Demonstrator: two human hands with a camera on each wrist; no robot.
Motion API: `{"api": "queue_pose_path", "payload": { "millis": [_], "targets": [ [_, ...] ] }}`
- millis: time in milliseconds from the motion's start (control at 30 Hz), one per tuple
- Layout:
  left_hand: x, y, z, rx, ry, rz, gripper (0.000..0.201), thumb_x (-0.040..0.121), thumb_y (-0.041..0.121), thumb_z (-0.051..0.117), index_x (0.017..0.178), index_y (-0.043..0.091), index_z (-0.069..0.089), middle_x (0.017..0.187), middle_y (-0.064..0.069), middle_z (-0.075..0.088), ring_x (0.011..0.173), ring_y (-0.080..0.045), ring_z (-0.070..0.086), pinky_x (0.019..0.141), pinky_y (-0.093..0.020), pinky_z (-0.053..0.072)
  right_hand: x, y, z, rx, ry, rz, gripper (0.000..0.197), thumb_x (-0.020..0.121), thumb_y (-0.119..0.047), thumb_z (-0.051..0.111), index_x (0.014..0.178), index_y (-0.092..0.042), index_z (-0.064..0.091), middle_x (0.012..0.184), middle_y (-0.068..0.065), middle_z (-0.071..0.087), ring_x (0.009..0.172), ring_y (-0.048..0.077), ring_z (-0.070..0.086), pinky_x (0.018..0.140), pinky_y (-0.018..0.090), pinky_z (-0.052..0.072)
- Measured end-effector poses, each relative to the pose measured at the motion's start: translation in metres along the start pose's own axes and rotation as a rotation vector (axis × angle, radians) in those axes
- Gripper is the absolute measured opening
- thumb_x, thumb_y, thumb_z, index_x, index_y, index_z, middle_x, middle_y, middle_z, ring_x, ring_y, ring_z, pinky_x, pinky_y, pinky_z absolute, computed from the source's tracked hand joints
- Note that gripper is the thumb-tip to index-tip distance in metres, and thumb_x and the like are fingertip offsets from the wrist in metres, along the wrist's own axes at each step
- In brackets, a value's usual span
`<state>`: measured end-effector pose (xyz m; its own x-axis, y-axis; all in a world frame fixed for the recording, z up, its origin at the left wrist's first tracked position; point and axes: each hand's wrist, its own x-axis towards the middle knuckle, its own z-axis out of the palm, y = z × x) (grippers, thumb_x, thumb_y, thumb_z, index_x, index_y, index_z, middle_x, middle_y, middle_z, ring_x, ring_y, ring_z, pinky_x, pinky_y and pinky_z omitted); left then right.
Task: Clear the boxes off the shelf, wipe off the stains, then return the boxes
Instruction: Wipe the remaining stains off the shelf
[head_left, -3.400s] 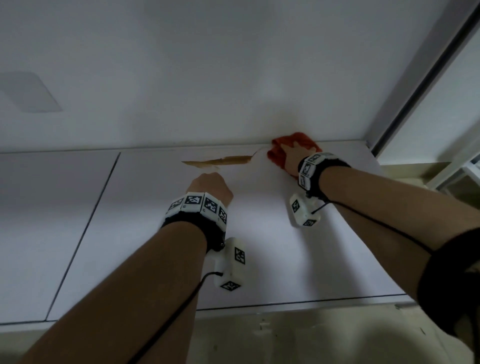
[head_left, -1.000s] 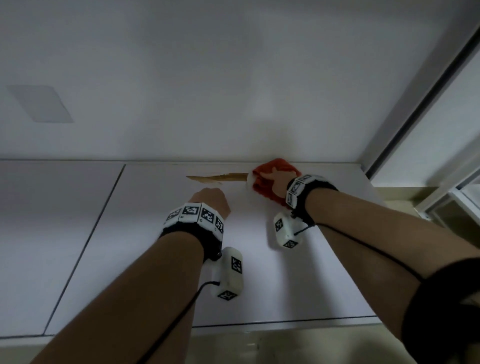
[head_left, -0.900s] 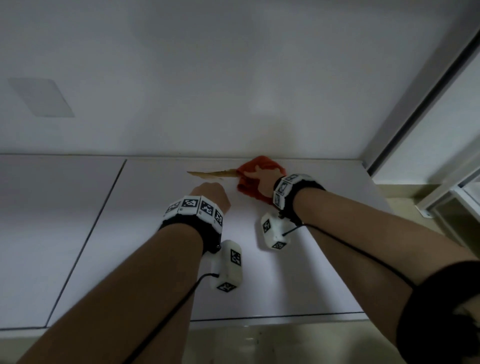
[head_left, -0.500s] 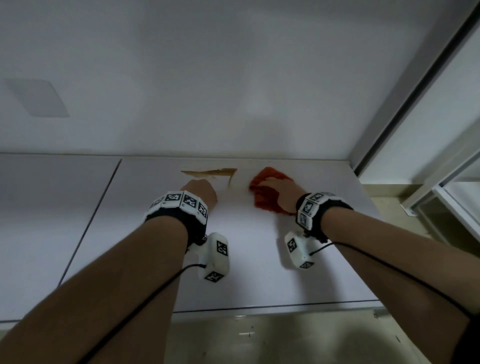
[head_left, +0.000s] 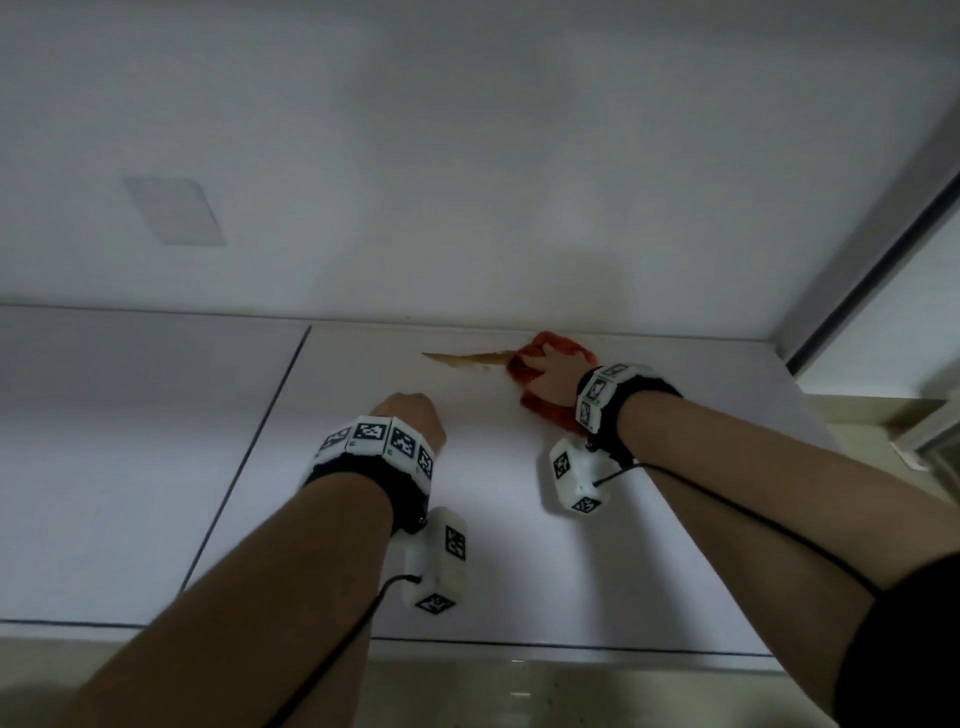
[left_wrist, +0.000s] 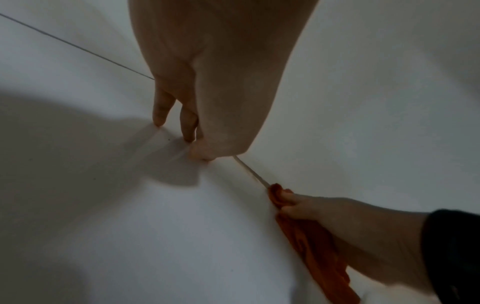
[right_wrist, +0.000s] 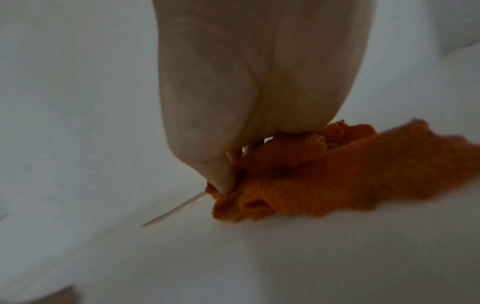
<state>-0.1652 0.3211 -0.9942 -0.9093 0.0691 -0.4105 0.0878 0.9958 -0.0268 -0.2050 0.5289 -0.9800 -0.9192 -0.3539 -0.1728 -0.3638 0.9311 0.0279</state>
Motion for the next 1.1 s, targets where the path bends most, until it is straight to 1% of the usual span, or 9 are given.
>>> {"api": "queue_pose_path", "payload": {
  "millis": [100, 267, 533, 633, 767, 833, 900, 1000, 1100],
  "targets": [
    [0.0, 0.0, -0.003, 0.031, 0.005, 0.016, 0.023, 0.078, 0.019, 0.059, 0.098, 0.013, 0.068, 0.106, -0.005, 0.067, 0.095, -0.024, 0.065, 0.075, -0.027, 0.049, -0.004, -0.02, 0.007, -0.023, -0.08, 0.016, 0.058, 0.093, -0.035, 0.043, 0.147, -0.029, 0.023, 0.155, 0.005, 0.019, 0.144, 0.027, 0.014, 0.117, 0.041, 0.014],
    [0.001, 0.004, -0.004, 0.177, -0.004, 0.074, 0.027, 0.09, 0.021, 0.051, 0.108, 0.008, 0.067, 0.112, -0.007, 0.064, 0.102, -0.024, 0.063, 0.085, -0.027, 0.051, -0.027, -0.015, 0.022, 0.087, -0.224, -0.012, 0.062, 0.095, -0.026, 0.04, 0.147, -0.043, 0.013, 0.16, -0.007, -0.004, 0.146, 0.034, -0.001, 0.117, 0.053, 0.011],
    [0.006, -0.009, 0.008, 0.183, 0.021, 0.097, 0.035, 0.095, 0.016, 0.043, 0.125, 0.007, 0.057, 0.13, -0.008, 0.056, 0.116, -0.026, 0.057, 0.088, -0.029, 0.044, -0.017, 0.034, 0.021, 0.118, -0.164, 0.21, 0.058, 0.094, -0.03, 0.032, 0.15, -0.033, 0.015, 0.16, 0.003, 0.001, 0.147, 0.029, 0.003, 0.12, 0.04, 0.006],
    [0.007, -0.011, 0.011, 0.16, 0.041, 0.111, 0.033, 0.091, 0.016, 0.046, 0.119, 0.008, 0.06, 0.124, -0.009, 0.059, 0.111, -0.026, 0.059, 0.09, -0.031, 0.047, -0.009, 0.027, 0.003, 0.106, -0.158, 0.293, 0.059, 0.097, -0.029, 0.036, 0.15, -0.034, 0.011, 0.16, 0.003, -0.004, 0.147, 0.03, 0.0, 0.12, 0.041, 0.003],
    [0.004, -0.009, 0.01, 0.138, 0.051, 0.112, 0.029, 0.081, 0.015, 0.054, 0.108, 0.011, 0.066, 0.114, -0.007, 0.062, 0.102, -0.025, 0.062, 0.087, -0.031, 0.053, -0.001, -0.001, -0.019, -0.019, -0.076, 0.118, 0.054, 0.098, -0.031, 0.037, 0.149, -0.024, 0.022, 0.154, 0.007, 0.017, 0.143, 0.027, 0.015, 0.116, 0.027, 0.013],
    [0.003, -0.006, 0.009, 0.141, 0.07, 0.122, 0.028, 0.081, 0.014, 0.053, 0.105, 0.011, 0.067, 0.111, -0.007, 0.064, 0.101, -0.025, 0.063, 0.086, -0.031, 0.054, 0.004, -0.016, -0.02, -0.053, -0.044, 0.053, 0.05, 0.098, -0.033, 0.037, 0.145, -0.021, 0.028, 0.149, 0.007, 0.025, 0.141, 0.029, 0.02, 0.113, 0.029, 0.019],
    [0.002, -0.003, 0.006, 0.163, 0.077, 0.127, 0.023, 0.08, 0.014, 0.054, 0.099, 0.011, 0.068, 0.107, -0.007, 0.065, 0.098, -0.025, 0.064, 0.085, -0.033, 0.055, 0.003, -0.029, -0.017, -0.035, -0.113, 0.073, 0.049, 0.099, -0.033, 0.033, 0.147, -0.022, 0.026, 0.151, 0.008, 0.02, 0.142, 0.032, 0.015, 0.115, 0.036, 0.015],
    [0.001, 0.004, -0.001, 0.171, 0.04, 0.089, 0.007, 0.076, 0.015, 0.058, 0.07, 0.014, 0.062, 0.097, -0.005, 0.067, 0.088, -0.024, 0.066, 0.081, -0.032, 0.056, -0.009, -0.03, -0.01, 0.051, -0.241, 0.037, 0.055, 0.1, -0.023, 0.032, 0.151, -0.028, 0.013, 0.159, 0.007, 0.0, 0.146, 0.035, 0.0, 0.118, 0.042, 0.0],
    [-0.002, 0.009, -0.004, 0.215, 0.004, 0.085, 0.016, 0.08, 0.017, 0.056, 0.082, 0.011, 0.071, 0.096, -0.006, 0.069, 0.077, -0.021, 0.06, 0.076, -0.026, 0.053, -0.024, -0.006, 0.001, 0.128, -0.235, -0.038, 0.062, 0.095, -0.005, 0.039, 0.15, -0.026, 0.018, 0.159, 0.004, 0.002, 0.147, 0.027, 0.0, 0.117, 0.031, -0.004]
  ]
}}
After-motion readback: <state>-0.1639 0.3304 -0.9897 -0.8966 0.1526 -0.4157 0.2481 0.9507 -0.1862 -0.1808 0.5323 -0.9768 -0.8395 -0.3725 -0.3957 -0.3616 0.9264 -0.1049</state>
